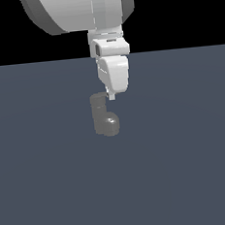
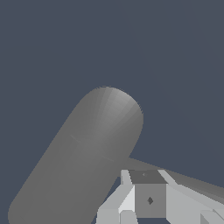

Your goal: Turn on the faucet by rotating a designated handle.

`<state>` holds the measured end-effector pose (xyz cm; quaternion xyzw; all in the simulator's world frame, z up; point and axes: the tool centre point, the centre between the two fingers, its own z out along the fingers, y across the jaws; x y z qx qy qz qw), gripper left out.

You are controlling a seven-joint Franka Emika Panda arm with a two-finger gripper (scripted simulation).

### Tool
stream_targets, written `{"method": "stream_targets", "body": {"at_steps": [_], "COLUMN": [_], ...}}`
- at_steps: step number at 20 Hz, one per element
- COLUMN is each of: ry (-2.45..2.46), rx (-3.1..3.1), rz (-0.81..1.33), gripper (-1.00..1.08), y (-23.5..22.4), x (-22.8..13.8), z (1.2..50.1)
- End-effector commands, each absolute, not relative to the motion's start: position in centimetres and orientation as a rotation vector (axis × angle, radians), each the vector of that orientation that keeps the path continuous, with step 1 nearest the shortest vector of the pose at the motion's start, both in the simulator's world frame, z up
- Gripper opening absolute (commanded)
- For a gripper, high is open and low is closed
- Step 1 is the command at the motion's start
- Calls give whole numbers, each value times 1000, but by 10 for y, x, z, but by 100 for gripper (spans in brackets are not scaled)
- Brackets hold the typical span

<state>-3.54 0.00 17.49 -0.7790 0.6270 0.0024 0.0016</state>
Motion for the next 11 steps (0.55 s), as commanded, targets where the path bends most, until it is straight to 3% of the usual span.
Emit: {"method": "stream_targets", "body": {"at_steps": [1, 11], "ry": [1995, 2013], "rx": [-2424, -2412], "rz": [2, 0], "gripper": [-100, -100], "y": [-18, -43], "x": [-28, -10], "z": [173, 173]}}
